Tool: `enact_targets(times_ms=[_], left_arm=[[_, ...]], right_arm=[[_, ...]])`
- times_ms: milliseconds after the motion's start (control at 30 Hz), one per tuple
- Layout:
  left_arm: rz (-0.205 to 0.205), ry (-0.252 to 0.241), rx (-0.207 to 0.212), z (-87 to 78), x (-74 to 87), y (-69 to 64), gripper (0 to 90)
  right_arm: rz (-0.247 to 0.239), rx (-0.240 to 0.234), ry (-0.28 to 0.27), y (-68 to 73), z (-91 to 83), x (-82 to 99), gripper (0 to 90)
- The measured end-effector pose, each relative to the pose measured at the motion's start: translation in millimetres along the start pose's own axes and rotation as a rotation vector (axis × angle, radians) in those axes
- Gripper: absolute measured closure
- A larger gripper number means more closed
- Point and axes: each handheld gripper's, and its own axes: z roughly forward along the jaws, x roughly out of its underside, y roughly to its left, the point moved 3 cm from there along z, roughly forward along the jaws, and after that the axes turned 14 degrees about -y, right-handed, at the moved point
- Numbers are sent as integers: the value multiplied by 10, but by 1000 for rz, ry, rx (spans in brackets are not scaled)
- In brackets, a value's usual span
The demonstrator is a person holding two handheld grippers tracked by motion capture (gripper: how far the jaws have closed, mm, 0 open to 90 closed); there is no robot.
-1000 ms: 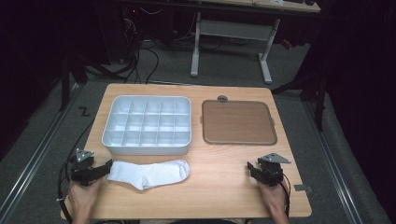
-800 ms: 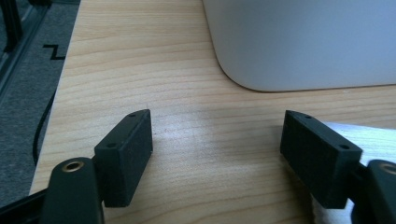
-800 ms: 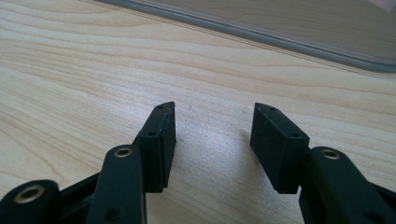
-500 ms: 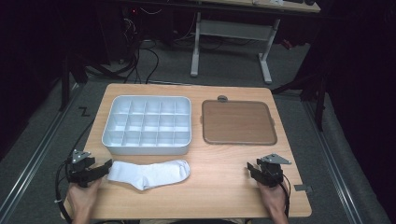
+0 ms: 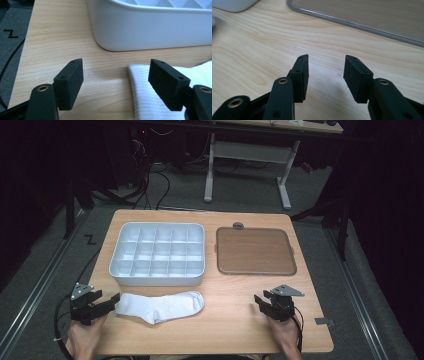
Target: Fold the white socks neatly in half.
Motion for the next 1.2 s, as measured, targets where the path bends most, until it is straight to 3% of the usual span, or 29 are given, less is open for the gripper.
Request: enact_targets(times_ms=[433, 767, 800, 1200], left_arm=[[10, 68, 24, -71, 171, -178, 305], [15, 92, 12, -78, 271, -209, 305], [12, 91, 12, -80, 281, -215, 305], [43, 119, 8, -65, 372, -245, 323]], right_arm=[[-10, -134, -11, 405, 116, -153, 566], [-25, -227, -9, 709, 246, -234, 567], [-33, -249, -5, 790, 276, -259, 565], [-52, -335, 17, 1150, 447, -295, 553]])
